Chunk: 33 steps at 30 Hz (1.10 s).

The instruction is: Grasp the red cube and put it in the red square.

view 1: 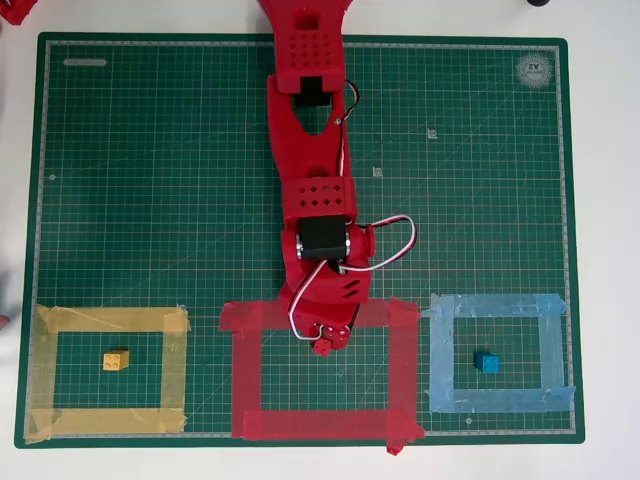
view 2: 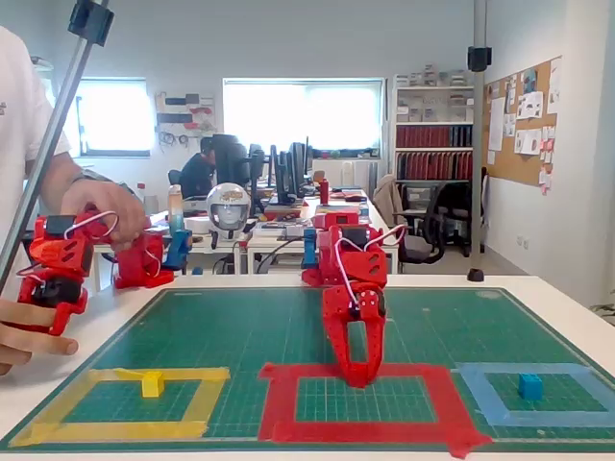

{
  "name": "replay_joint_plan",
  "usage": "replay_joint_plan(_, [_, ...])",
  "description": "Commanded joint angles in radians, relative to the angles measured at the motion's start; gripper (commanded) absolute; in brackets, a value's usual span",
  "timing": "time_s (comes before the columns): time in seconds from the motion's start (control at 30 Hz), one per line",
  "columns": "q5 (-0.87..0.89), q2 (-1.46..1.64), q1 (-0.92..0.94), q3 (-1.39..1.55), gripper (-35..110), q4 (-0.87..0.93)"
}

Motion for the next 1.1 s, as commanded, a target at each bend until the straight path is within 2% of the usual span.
replay_joint_plan(0.0, [-0.040, 0.040, 0.011, -0.018, 11, -0.011])
replay_joint_plan(0.33, [-0.112, 0.038, 0.017, 0.006, 11, -0.141])
replay_joint_plan(1.07, [-0.176, 0.038, 0.012, 0.021, 11, -0.144])
